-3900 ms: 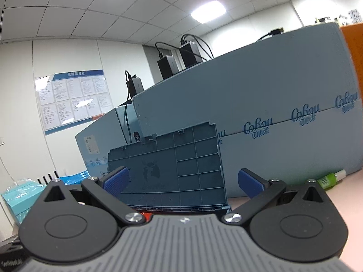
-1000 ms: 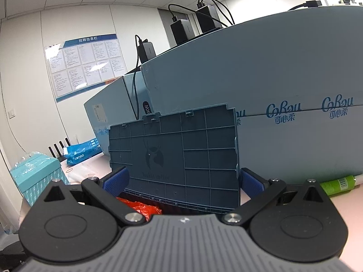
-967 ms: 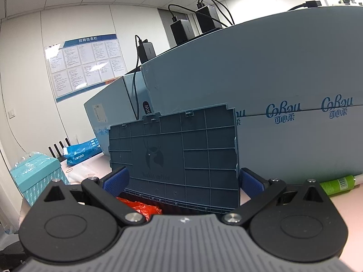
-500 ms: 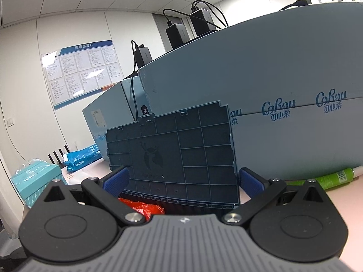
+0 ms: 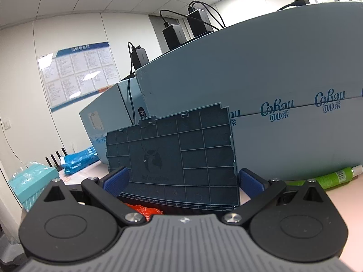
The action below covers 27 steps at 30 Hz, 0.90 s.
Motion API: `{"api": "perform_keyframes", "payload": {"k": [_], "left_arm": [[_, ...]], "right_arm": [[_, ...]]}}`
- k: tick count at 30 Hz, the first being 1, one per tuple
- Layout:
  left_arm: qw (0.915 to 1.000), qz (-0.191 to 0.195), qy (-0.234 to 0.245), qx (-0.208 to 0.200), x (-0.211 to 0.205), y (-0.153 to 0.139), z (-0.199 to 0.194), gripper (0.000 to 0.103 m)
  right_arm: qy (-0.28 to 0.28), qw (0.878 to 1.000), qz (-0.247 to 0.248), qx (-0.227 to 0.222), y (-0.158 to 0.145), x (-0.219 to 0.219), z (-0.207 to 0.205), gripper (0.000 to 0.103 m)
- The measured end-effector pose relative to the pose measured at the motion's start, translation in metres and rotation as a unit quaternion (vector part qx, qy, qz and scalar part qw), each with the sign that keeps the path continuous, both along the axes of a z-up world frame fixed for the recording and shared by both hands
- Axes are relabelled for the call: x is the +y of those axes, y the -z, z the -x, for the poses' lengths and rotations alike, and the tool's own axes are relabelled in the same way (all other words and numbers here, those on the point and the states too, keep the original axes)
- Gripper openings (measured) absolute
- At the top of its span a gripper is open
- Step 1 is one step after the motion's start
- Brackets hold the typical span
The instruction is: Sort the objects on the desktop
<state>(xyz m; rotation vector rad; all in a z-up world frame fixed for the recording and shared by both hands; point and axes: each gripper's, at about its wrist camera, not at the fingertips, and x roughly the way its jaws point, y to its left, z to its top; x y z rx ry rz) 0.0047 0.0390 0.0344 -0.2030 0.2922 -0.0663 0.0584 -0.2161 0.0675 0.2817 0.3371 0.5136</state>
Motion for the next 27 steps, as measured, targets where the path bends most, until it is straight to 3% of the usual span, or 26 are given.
{"api": "perform_keyframes", "payload": {"k": [14,27], "left_arm": [[1.0,-0.01,-0.002,0.002,-0.002,0.002,0.0,0.103],[1.0,-0.002,0.003,-0.005,0.001,0.002,0.007,0.103]], "right_arm": [[0.0,1.0,0.007,-0.005,0.002,0.006,0.016,0.103],[0.023,0.998,0.053,-0.036,0.006,0.018,0.041,0.103]]}}
